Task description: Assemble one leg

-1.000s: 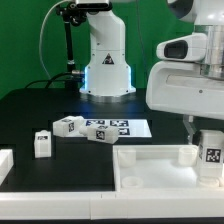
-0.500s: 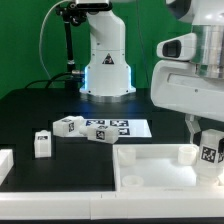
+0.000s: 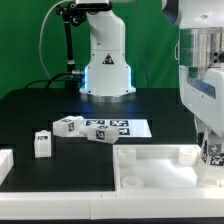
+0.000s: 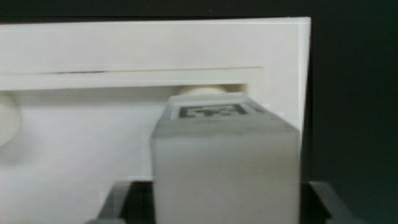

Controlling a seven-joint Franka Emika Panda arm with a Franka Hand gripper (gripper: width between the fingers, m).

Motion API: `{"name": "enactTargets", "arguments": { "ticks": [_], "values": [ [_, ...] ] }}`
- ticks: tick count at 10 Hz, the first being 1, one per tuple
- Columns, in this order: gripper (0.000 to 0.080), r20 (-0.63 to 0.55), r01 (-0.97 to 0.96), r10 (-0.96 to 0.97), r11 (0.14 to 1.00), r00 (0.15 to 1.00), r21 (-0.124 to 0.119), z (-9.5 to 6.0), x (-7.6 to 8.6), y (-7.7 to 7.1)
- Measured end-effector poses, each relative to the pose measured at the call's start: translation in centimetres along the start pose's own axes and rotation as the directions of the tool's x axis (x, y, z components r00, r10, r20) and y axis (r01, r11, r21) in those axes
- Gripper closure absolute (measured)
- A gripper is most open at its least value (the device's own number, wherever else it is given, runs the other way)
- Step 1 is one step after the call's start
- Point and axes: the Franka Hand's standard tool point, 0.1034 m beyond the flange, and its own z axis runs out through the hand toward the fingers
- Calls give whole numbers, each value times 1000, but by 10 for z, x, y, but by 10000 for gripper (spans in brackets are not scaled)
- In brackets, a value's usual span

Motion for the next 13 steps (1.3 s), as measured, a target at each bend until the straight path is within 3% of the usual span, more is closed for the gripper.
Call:
{"name": "enactTargets", "arguments": {
  "ticks": [1,2,3,4,5,7,9,10,11,13],
  "values": [
    [514,-1,13,-13,1000,1000,0,0,0,0],
    [427,-1,30,-30,1000,1000,-1,1,0,0],
    [237,-1,35,-35,999,999,-2,1,0,1],
    [237,-17,230,-230,973,973,-7,2,-1,1],
    [176,-22,401,-402,916,916,-18,4,-8,4],
    [157,-27,511,-511,860,859,-16,6,-24,13],
    [151,-28,629,-630,777,776,-22,6,-21,12],
    [150,-27,703,-704,711,710,-27,6,-20,11],
    [150,-16,836,-837,547,546,-44,4,-14,10],
    [150,-30,942,-943,332,331,-42,1,2,2]
  ]
}}
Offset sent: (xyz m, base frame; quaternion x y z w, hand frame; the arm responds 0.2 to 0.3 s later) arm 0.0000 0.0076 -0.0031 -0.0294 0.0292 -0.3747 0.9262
